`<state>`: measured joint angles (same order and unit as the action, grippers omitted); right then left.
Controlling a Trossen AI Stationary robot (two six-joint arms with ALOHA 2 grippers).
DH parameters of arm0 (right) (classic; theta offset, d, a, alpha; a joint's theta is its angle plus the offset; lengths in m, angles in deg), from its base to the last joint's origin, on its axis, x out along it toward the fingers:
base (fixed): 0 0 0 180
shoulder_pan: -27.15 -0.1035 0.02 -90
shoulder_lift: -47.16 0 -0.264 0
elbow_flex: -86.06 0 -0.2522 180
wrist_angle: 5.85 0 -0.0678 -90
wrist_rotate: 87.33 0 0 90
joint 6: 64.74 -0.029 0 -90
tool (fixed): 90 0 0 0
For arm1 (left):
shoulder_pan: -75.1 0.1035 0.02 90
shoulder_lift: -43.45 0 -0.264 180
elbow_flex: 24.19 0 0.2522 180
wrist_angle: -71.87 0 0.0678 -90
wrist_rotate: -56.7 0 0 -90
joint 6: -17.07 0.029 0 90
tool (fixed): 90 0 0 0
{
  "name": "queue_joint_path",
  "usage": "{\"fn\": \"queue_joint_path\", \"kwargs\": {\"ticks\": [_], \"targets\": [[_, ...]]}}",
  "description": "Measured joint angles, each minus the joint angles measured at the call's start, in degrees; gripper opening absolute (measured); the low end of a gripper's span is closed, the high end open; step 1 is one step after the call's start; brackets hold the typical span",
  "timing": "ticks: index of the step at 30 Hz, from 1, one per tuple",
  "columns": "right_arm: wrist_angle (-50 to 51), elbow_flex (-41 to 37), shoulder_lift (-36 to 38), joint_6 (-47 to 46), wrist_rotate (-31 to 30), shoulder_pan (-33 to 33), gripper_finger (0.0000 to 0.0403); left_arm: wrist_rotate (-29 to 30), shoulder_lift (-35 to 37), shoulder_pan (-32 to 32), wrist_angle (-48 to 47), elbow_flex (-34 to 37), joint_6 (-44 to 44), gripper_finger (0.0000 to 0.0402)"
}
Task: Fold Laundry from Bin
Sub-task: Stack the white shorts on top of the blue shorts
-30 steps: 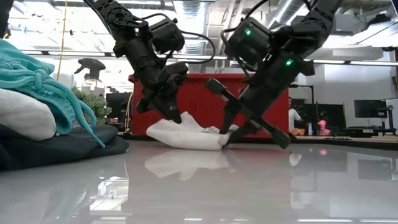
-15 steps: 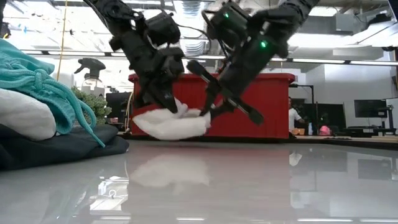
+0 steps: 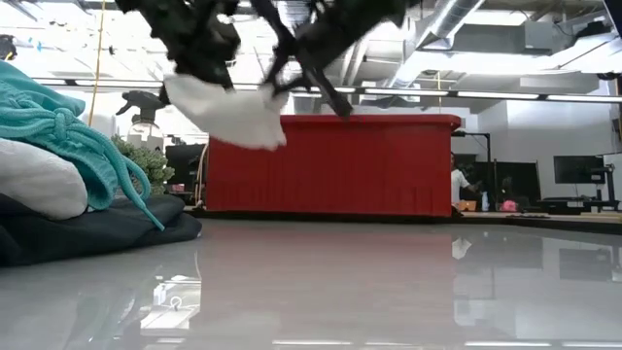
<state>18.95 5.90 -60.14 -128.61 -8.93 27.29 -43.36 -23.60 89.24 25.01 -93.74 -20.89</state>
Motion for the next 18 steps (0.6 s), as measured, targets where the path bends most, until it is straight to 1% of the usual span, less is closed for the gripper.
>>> {"fn": "queue_joint_path", "kwargs": {"ticks": [6, 10, 12, 14, 16, 18], "targets": [[0.43, 4.86, 0.00, 2.52, -0.16, -0.49, 0.0033, 5.21, 10.08, -1.97, -6.72, 0.00, -5.20, 0.0000], [-0.17, 8.79, -3.80, 2.45, 0.02, -1.58, 0.0033, 7.79, 15.22, -4.25, -10.23, 0.00, -8.21, 0.0000], [-1.43, 13.20, -7.82, 2.45, 2.04, -2.40, 0.0033, 8.67, 17.08, -5.80, -11.33, 0.00, -9.75, 0.0000], [-0.49, 19.06, -12.30, 2.92, 4.09, -3.33, 0.0033, 8.96, 18.70, -7.54, -12.46, 0.00, -12.28, 0.0000], [0.14, 26.22, -16.69, 4.68, 5.57, -4.23, 0.0033, 8.99, 20.67, -9.37, -13.15, 0.00, -14.71, 0.0000], [4.12, 34.15, -20.42, 6.77, 7.14, -4.80, 0.0033, 9.22, 22.19, -11.46, -13.86, 0.00, -17.98, 0.0000]]}}
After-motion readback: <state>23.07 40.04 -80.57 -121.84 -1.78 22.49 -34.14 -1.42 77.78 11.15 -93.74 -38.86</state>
